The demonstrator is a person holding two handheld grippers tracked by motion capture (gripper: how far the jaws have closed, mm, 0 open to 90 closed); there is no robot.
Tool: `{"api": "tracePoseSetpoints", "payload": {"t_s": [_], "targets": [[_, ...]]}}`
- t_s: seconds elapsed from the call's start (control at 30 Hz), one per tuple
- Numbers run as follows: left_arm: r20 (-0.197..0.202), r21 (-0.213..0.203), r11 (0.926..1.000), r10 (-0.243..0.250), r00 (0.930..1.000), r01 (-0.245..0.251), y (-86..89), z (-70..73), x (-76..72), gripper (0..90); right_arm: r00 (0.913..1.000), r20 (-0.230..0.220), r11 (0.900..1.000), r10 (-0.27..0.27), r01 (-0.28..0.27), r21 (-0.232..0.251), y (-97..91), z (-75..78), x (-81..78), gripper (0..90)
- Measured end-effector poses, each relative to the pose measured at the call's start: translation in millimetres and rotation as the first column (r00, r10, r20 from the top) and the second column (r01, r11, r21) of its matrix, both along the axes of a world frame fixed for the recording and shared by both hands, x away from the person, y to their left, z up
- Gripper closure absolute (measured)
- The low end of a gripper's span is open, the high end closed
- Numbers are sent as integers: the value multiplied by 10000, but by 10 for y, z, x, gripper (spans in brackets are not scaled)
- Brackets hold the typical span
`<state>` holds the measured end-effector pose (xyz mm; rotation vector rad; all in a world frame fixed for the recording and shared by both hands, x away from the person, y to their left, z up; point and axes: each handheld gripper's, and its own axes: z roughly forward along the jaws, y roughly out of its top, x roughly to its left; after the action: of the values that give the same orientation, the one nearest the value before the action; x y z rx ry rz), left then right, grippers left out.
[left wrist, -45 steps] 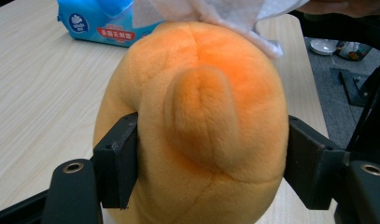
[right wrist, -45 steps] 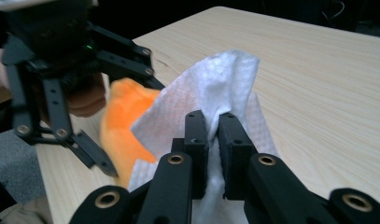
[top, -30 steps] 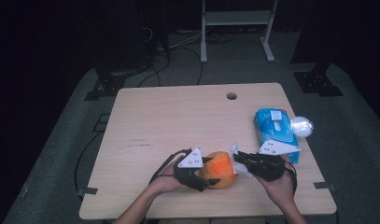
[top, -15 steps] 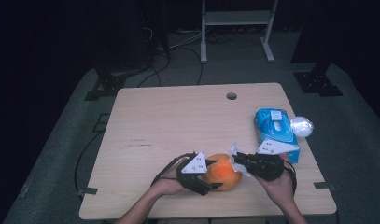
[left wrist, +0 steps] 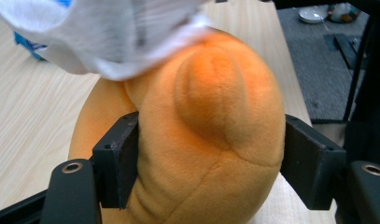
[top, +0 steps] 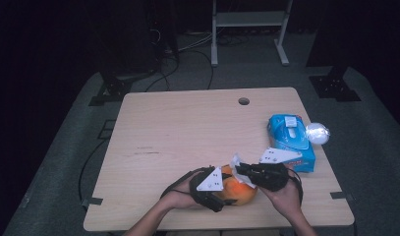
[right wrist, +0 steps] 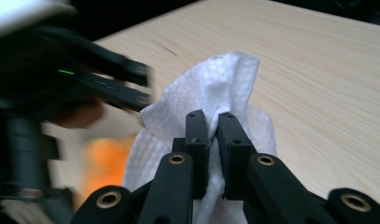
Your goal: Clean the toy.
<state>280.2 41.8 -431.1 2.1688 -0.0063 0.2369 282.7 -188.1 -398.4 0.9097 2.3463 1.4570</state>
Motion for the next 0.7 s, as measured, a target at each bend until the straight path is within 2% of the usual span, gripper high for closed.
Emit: {"api": "tracePoseSetpoints", "payload": {"t_s": [0.07, 0.23, 0.3, 0.43, 0.5, 0.57, 0.63, 0.7], "targets": [[102, 85, 10000, -2, 9999, 2, 4, 13, 3, 279, 9995, -165, 9996, -262, 260, -115, -77, -28, 36, 832], [-305, -195, 9996, 214, 9993, -220, 42, 12, 61, 281, 9977, -402, 9984, -546, 540, -160, -239, -43, 54, 832], [-311, -193, 9995, 244, 9992, -250, 37, 11, 62, 280, 9982, -442, 9991, -394, 401, 133, -225, -14, 26, 833], [-330, -238, 9992, 326, 9989, -334, 34, 8, 66, 279, 9994, -244, 9991, 257, -248, 353, -106, 53, -47, 832], [-464, -353, 9981, 494, 9977, -510, 55, 12, 89, 279, 9974, -66, 9972, 711, -709, 251, -5, 116, -111, 832], [-608, -486, 9968, 602, 9963, -632, 80, 11, 112, 279, 9979, 90, 9980, 635, -635, 29, -12, 126, -105, 833], [-894, -709, 9933, 845, 9924, -909, 99, 12, 145, 279, 9992, -19, 9992, 397, -397, 98, -78, 100, -71, 833], [-949, -767, 9924, 892, 9915, -966, 92, 12, 159, 279, 9997, -147, 9995, 208, -205, 254, -146, 84, -55, 834]]}}
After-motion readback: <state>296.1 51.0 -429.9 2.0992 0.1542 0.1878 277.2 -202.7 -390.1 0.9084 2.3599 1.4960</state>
